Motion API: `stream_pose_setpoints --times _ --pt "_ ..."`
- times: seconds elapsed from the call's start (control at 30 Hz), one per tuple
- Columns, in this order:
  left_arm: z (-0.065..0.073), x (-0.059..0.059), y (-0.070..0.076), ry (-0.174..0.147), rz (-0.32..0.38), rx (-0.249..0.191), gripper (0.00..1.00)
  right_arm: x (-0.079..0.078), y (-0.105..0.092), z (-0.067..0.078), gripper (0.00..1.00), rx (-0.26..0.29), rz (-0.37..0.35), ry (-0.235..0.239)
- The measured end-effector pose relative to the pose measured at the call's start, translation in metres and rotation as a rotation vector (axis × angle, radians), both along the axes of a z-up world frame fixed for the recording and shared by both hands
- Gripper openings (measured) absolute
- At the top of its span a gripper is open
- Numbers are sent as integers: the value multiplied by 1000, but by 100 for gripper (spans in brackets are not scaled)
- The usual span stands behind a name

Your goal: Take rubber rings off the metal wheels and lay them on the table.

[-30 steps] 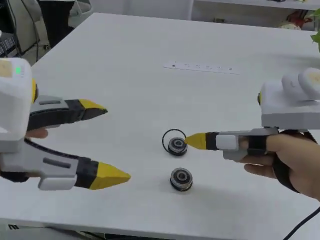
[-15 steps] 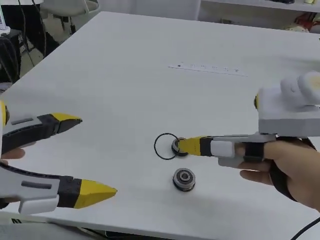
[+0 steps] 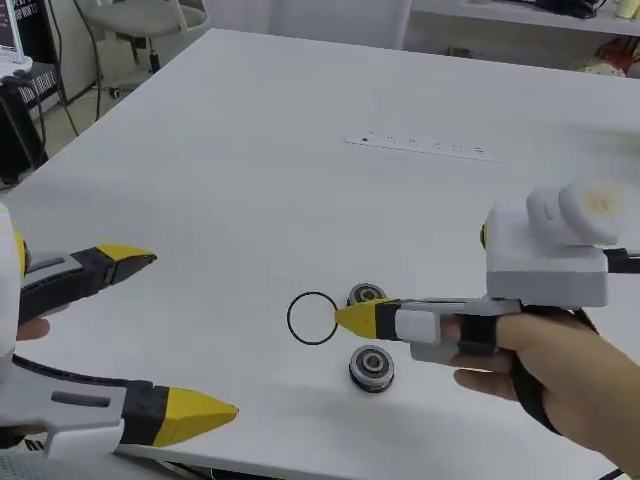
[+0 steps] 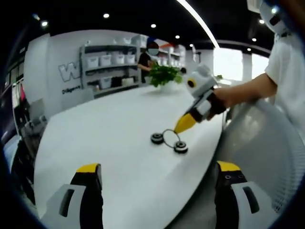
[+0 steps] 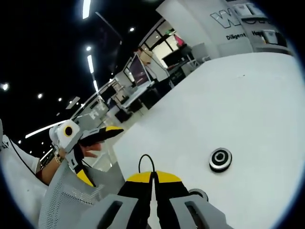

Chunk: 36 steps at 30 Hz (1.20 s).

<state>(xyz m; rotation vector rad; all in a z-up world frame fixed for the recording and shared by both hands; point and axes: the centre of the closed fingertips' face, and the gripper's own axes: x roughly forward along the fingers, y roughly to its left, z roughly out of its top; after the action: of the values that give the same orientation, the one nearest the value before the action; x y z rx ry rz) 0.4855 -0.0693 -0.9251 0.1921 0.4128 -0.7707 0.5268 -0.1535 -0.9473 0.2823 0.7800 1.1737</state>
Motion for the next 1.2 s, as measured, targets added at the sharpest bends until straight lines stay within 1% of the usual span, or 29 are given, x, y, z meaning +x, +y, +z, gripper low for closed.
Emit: stream_pose_setpoints --times 0.1,0.2,0.33,0.4,0.57,0.7,0.9,1.07,1.2 --pt "0 0 0 0 2 0 100 -2 3 -7 0 -3 -5 24" --pt "-5 0 1 24 10 1 100 -8 4 -16 0 -34 16 33" --pt "-5 0 2 27 21 -15 100 -12 5 -24 0 -50 23 47" --pt "-6 0 2 34 21 -13 99 -14 5 -31 0 -68 29 49" --pt "-7 0 2 32 15 -7 99 -15 8 -41 0 -98 36 29" --pt "-8 0 2 42 16 -15 98 -16 8 -49 0 -128 49 5" --pt "-9 0 3 41 18 -17 98 -15 10 -55 0 -148 58 -39" --pt "-9 0 3 42 18 -19 97 -13 12 -57 0 -158 57 -59" --pt "-9 0 3 41 17 -18 97 -11 13 -59 0 -163 56 -65"
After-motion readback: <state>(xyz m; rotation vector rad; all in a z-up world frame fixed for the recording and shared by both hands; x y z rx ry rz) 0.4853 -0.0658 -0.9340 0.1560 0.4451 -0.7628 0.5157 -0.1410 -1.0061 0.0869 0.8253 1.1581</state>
